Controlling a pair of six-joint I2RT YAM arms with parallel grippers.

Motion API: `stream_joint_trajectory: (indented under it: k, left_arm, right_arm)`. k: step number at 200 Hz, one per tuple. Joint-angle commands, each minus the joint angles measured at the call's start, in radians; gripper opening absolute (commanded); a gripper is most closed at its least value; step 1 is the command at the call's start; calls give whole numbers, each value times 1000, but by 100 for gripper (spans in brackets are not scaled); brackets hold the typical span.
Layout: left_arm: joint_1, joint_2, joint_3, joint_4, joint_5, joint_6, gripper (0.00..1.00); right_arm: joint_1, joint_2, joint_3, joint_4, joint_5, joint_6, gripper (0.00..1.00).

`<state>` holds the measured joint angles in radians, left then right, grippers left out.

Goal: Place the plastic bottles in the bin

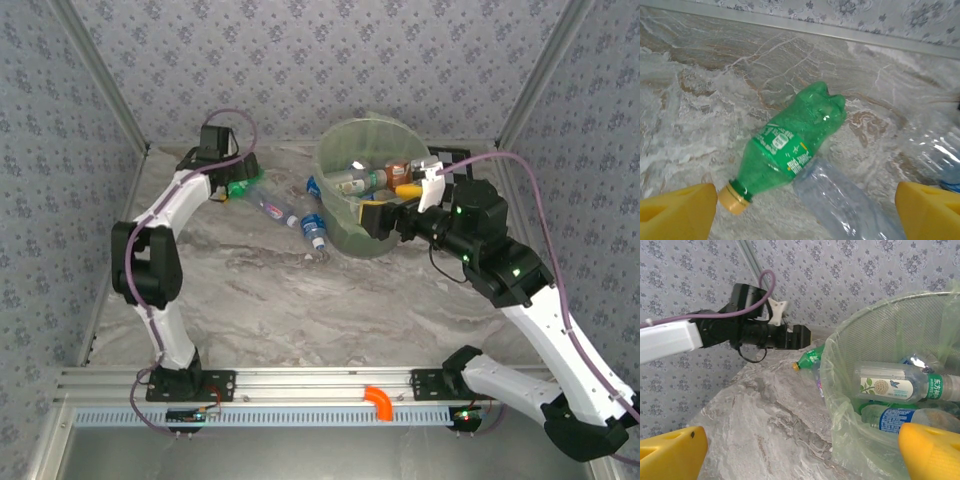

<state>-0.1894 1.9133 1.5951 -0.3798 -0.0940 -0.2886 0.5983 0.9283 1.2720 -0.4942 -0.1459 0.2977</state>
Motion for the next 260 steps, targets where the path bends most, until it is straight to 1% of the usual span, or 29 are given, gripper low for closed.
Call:
stream_joint_trajectory:
  k: [1,31,44,63,97,127,129,167,187,195,205,222,229,242,253,260]
  left_arm:
    - [27,88,85,-106,12,113,92]
    - [60,193,187,-154,108,164,92]
    - [65,244,235,-188,115,194,92]
    - [69,295,281,-221,154,231,92]
    - [70,371,349,-268,152,241,92]
    - [69,439,444,-294,136,244,86]
    - [69,441,450,-314,136,244,86]
    - [70,507,527,-366,151,230,82]
    - [70,521,555,-390,138,224,77]
    - [70,520,554,-396,143,222,76]
    - [71,517,545,-399,147,223,73]
    - [70,498,515,-390,137,223,62]
    - [72,483,492,-375,125,219,59]
    - [77,448,444,-337,128,206,48]
    - [83,413,408,-308,136,186,47]
    - [88,397,389,-306,146,174,49]
  right_arm:
    - [8,-23,-7,-3,10,-22,100]
    - [8,-22,-1,-11,32,-40,100]
    - [8,-12,5,-15,40,-45,100]
    - [8,2,16,-24,40,-48,100]
    - [8,24,12,-10,35,-39,100]
    - [9,54,20,-8,21,-45,100]
    - [9,55,22,-10,22,-45,100]
    - [10,72,30,-7,22,-42,100]
    - [9,78,30,-6,21,-40,100]
    - [10,80,31,-5,17,-39,100]
    - [11,80,31,-3,15,-37,100]
    - [11,77,29,1,13,-34,100]
    - [11,75,29,2,12,-33,100]
    - [11,72,28,1,5,-31,100]
    - [13,70,31,-5,3,-29,100]
    - [15,69,36,-12,2,-29,100]
